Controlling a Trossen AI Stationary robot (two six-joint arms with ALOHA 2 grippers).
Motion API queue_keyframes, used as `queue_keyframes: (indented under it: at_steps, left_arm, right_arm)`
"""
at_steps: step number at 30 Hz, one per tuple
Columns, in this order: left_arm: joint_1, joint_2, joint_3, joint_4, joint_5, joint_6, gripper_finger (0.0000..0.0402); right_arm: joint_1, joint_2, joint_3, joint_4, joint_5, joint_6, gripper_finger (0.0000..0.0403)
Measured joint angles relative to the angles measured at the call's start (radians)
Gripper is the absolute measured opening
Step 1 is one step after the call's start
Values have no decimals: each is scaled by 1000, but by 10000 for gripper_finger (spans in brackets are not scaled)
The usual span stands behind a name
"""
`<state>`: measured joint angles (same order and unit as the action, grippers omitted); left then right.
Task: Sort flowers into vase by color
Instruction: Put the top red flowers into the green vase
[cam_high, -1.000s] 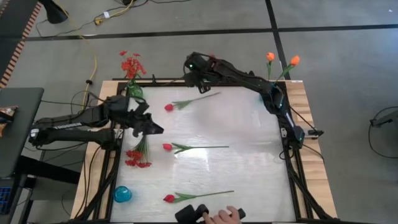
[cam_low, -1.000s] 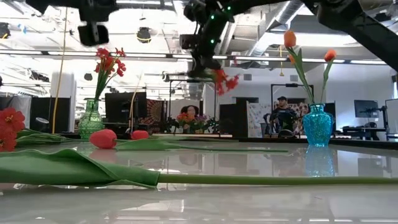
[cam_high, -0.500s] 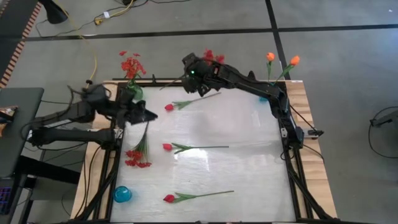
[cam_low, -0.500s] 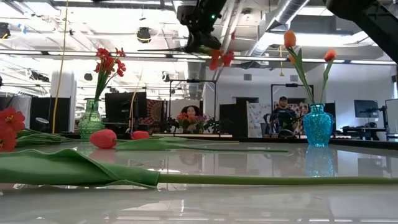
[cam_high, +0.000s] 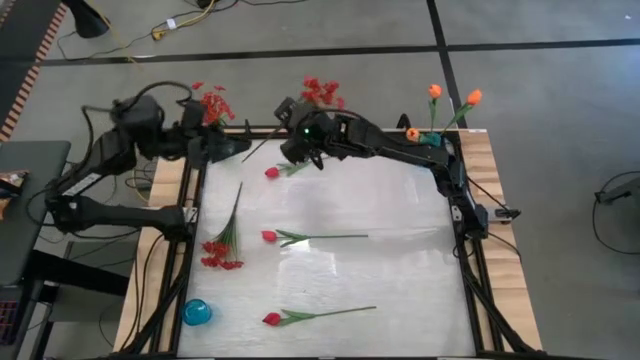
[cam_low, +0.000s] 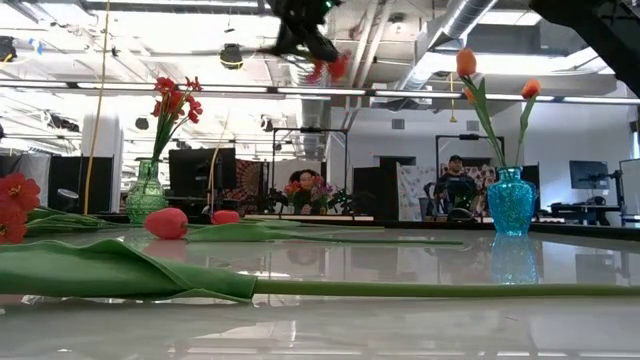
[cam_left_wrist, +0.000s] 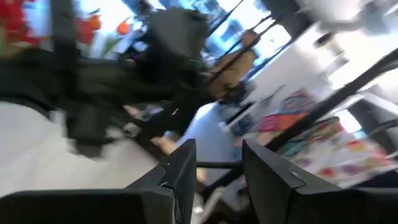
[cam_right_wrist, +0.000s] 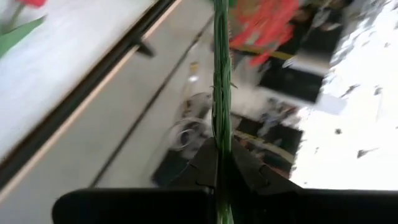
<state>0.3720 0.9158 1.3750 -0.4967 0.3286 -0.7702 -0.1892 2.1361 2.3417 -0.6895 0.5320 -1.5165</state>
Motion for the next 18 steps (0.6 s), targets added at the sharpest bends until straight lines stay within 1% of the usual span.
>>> queue_keyframes:
  at_steps: [5, 9, 11, 14, 18]
  left_arm:
    - [75, 110, 187, -224, 0, 120, 116]
    - [149, 178, 309, -410, 1, 176, 116]
    - [181, 201, 341, -480, 17, 180, 116]
    - [228, 217, 348, -535, 78, 181, 116]
    - [271, 237, 348, -543, 165, 191, 116]
  right_arm:
    - [47, 0, 0, 140, -3, -116, 40]
    - [71, -15, 0, 203, -18, -148, 40]
    - [82, -28, 0, 209, -20, -152, 40]
    - [96, -34, 0, 238, -42, -166, 40]
    - [113, -45, 0, 248, -66, -190, 40]
